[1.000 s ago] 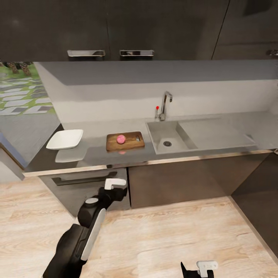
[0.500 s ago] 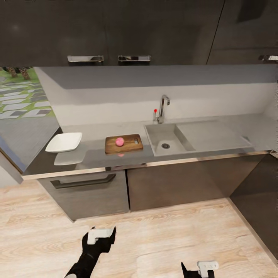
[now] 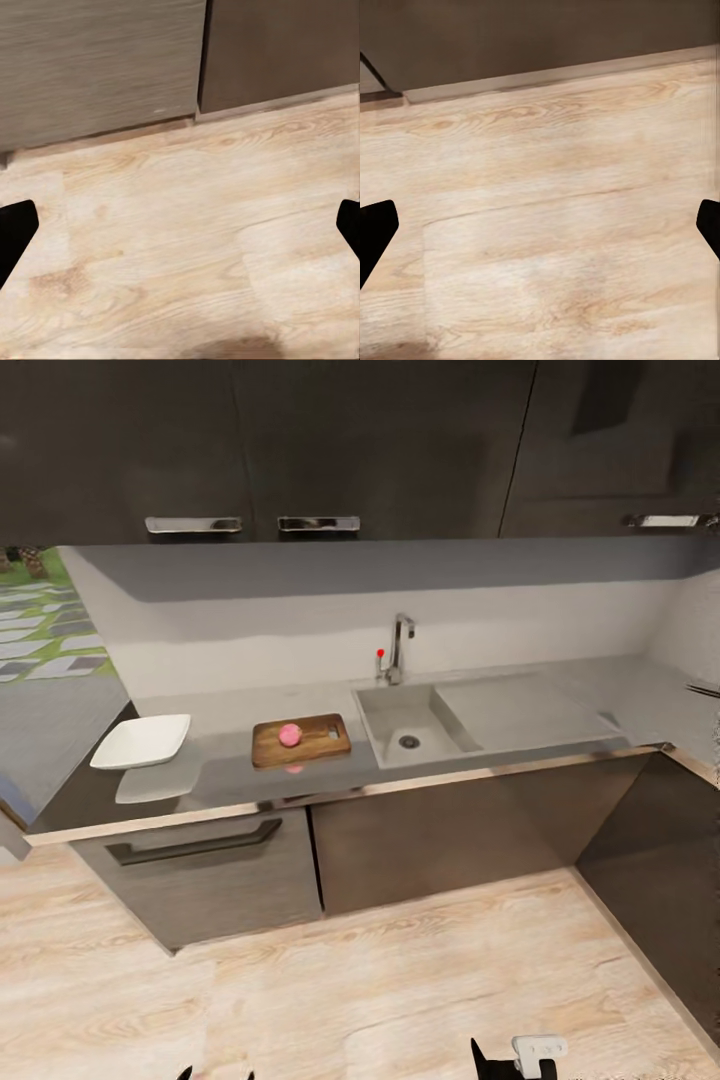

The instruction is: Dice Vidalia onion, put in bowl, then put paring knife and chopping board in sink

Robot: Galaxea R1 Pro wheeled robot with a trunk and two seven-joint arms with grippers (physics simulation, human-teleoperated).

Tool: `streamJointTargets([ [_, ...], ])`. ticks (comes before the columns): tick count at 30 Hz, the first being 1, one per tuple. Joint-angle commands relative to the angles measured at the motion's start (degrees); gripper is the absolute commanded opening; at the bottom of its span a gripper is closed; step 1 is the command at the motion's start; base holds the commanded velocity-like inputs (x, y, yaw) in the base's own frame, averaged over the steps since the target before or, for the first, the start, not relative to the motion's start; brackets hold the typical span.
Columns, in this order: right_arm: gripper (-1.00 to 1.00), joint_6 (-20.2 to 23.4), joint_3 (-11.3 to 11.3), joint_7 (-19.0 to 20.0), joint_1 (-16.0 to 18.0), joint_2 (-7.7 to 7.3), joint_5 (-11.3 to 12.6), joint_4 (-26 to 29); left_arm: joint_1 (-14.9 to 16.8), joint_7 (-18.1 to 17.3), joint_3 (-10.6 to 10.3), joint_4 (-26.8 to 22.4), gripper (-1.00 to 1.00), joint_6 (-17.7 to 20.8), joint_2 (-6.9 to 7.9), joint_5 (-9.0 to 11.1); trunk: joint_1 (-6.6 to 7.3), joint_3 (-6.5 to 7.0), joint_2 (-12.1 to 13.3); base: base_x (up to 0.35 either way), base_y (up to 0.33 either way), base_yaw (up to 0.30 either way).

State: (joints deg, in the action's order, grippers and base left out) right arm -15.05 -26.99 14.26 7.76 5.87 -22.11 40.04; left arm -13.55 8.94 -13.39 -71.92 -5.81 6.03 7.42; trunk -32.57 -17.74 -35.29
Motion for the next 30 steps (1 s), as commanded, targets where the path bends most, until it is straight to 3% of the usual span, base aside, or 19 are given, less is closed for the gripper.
streamJointTargets([
  [1,1.00,-0.24,-0.47,0.50,0.06,0.10,-0.46,0.03,0.01,0.41,-0.10,1.76,1.00,-0.28,0.08,0.58,-0.02,-0.01,-0.07,0.000,0.000,-0.115],
  [4,1.00,-0.24,-0.48,0.50,0.06,0.10,-0.47,0.04,0.02,0.48,0.09,5.03,1.00,-0.38,0.05,0.58,-0.02,0.08,-0.07,0.000,0.000,-0.063],
  [12,1.00,-0.24,-0.46,0.49,0.06,0.04,-0.46,0.02,0.02,0.55,0.12,7.25,1.00,-0.42,-0.06,0.58,-0.02,0.18,-0.07,0.000,0.000,-0.043],
  [30,1.00,-0.33,-0.44,0.50,0.06,0.01,-0.47,0.04,0.10,0.62,0.19,8.98,1.00,-0.43,-0.15,0.58,-0.02,1.26,-0.07,0.000,0.000,-0.220],
])
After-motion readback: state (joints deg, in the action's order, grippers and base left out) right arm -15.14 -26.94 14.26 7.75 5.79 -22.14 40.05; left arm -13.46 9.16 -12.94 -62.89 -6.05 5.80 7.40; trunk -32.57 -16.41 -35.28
